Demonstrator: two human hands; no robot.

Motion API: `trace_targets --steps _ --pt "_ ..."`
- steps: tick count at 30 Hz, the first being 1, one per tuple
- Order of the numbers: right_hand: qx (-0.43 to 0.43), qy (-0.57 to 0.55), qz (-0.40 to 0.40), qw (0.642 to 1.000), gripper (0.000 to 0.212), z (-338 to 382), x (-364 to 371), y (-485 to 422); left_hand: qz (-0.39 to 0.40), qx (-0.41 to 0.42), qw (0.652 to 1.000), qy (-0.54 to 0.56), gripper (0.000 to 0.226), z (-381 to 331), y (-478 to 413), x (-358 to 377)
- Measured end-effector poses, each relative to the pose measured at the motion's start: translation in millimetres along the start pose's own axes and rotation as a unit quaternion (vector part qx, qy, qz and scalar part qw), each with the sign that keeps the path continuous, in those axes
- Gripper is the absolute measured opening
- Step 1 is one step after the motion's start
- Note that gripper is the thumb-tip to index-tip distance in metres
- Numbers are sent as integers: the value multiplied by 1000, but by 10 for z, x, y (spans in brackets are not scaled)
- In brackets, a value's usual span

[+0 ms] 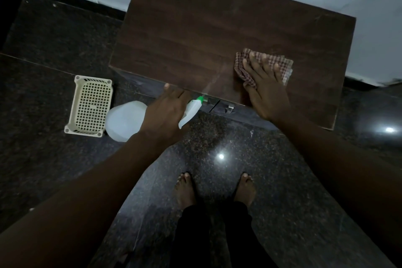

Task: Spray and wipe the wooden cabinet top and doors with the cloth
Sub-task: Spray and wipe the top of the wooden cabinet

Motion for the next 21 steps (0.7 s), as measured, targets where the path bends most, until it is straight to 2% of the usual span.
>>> trace_targets --steps 7,9,12,15,18,20,21 --pt "4 5 1 1000 62 93 24 -14 12 -17 1000 -7 40 75 13 18" --pt "-33 12 20 999 64 303 95 3 13 -13 1000 -4 41 91 9 16" --pt "-125 33 58 990 63 748 324 82 -1 -14 1000 6 28 94 6 -9" --pt "-184 54 72 979 64 936 440 98 2 -8 1000 17 45 81 25 -1" --pt "-145 24 58 987 60 726 323 -53 -4 -5 1000 10 40 120 36 5" --pt "-81 22 28 996 58 468 183 -188 -1 0 1000 10 28 143 14 16" --pt "-43 19 13 999 59 343 114 -255 1 4 1000 13 28 139 1 14"
Point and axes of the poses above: each hand's wrist, its own y-axis away from the middle knuckle, its own x-axis out of the palm, z = x × y, the point moved 8 cm from there along -y, towards the middle knuckle, and after that the axes turned 13 degrees about -x, right-handed, at the moved point
